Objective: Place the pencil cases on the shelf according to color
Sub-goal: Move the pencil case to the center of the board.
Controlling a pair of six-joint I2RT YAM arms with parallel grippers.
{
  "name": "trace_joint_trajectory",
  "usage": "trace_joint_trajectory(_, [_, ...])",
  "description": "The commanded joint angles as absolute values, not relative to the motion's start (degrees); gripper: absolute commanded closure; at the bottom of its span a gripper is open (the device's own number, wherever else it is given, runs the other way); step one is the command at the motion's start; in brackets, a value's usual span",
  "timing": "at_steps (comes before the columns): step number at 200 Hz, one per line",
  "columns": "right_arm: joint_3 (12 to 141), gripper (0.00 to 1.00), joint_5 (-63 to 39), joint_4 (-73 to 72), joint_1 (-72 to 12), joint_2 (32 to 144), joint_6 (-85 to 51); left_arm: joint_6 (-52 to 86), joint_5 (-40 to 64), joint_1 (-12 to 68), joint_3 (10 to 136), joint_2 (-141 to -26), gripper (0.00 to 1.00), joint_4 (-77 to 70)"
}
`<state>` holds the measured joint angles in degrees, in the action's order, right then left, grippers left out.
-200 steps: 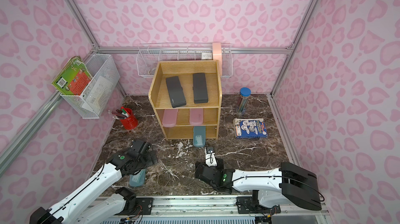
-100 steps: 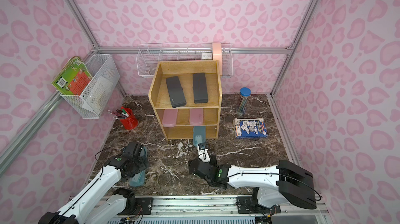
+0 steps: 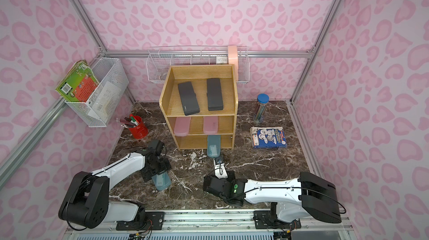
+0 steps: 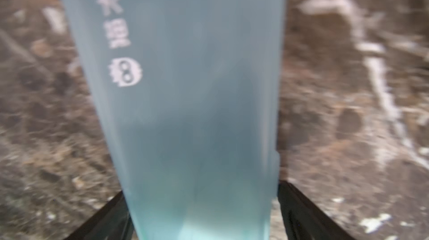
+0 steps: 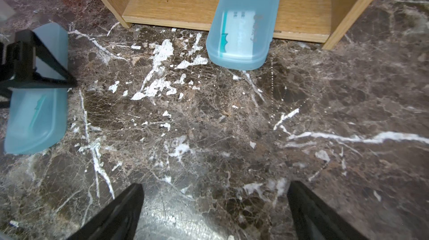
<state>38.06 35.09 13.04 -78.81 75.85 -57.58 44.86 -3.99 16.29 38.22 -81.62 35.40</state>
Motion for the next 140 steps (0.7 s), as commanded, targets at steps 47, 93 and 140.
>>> trace_joint_trajectory(47, [37.3,0.01,37.6,10.6,-79.1,75.0,-54.0,53.3,4.0,25.5,37.3,-73.6,0.02,35.9])
trace_joint_trajectory(93, [39.1,0.0,33.0,-0.8,-77.4,79.8,-41.9,50.3,-6.3,27.6,41.1,-63.8,0.01,48.0])
trace_joint_trajectory(140, [47.9,0.0,18.7,-12.4,-76.8,92.9,-28.7,43.6,-14.6,23.3,42.2,-55.6,0.01,52.9])
